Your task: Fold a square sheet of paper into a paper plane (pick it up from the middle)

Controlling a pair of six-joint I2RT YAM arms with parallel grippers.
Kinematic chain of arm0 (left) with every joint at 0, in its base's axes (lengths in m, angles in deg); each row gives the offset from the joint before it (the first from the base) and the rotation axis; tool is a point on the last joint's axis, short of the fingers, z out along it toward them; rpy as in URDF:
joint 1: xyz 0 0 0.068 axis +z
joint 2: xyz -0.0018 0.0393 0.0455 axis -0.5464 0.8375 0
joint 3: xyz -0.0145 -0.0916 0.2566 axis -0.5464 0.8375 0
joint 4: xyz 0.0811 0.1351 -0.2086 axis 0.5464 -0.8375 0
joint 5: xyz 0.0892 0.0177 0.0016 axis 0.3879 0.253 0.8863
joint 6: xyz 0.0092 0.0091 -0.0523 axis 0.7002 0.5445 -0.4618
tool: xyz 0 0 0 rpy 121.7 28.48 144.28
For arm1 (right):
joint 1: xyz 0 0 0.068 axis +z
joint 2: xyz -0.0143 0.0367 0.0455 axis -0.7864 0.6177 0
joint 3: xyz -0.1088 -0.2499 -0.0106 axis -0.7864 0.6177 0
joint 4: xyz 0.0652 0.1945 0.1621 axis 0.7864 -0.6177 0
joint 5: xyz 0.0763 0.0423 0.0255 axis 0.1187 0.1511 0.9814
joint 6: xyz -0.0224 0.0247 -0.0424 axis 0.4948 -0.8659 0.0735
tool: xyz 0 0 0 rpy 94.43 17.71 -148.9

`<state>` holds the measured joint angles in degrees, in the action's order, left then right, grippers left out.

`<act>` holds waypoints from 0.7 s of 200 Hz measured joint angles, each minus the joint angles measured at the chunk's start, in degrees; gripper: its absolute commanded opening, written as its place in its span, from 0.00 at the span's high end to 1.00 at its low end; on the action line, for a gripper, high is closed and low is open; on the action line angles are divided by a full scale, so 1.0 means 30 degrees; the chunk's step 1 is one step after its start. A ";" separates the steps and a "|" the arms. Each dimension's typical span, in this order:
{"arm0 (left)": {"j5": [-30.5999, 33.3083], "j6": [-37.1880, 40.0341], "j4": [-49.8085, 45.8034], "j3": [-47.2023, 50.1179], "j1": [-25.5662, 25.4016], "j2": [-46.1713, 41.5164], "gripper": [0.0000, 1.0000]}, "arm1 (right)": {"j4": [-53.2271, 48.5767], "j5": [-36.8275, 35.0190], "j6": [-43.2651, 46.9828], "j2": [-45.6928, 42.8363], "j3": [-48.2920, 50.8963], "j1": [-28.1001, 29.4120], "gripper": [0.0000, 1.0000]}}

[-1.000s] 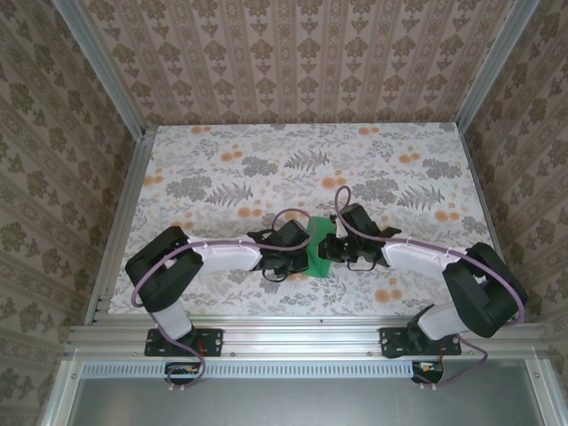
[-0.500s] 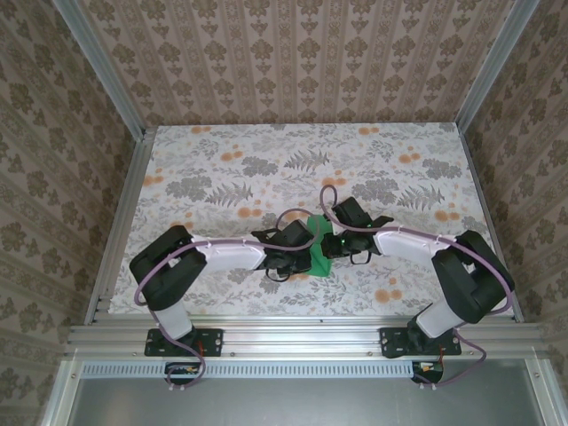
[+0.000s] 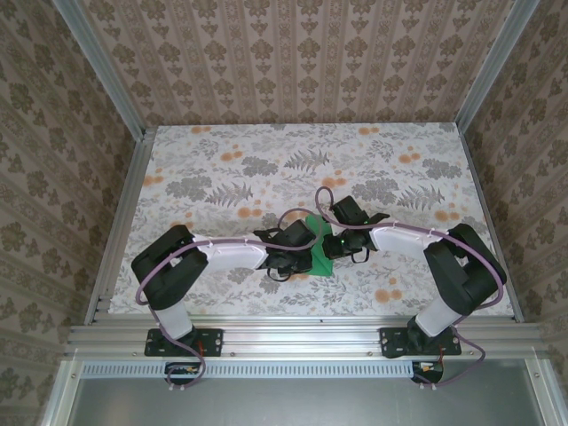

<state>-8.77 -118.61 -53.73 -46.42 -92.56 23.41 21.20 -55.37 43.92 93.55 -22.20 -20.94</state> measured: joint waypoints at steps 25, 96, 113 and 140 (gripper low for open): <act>0.0058 0.0131 -0.0146 -0.0138 -0.0102 0.0080 0.89 | -0.0080 -0.0168 -0.0022 -0.0153 0.0000 0.0000 0.90; 0.0328 0.0364 -0.0532 -0.0561 -0.0437 0.0328 0.90 | -0.0051 -0.0561 -0.0488 -0.0466 0.0255 -0.0007 0.90; 0.0328 0.0408 -0.0583 -0.0612 -0.0444 0.0342 0.89 | -0.0051 -0.0641 -0.0546 -0.0466 0.0255 -0.0007 0.89; 0.0335 0.0444 -0.0707 -0.0699 -0.0452 0.0379 0.90 | 0.0036 -0.0743 -0.0546 -0.0335 0.0270 -0.0007 0.89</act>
<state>-7.76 -117.28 -55.85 -48.52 -93.91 24.54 21.31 -57.60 42.28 92.55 -21.39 -20.96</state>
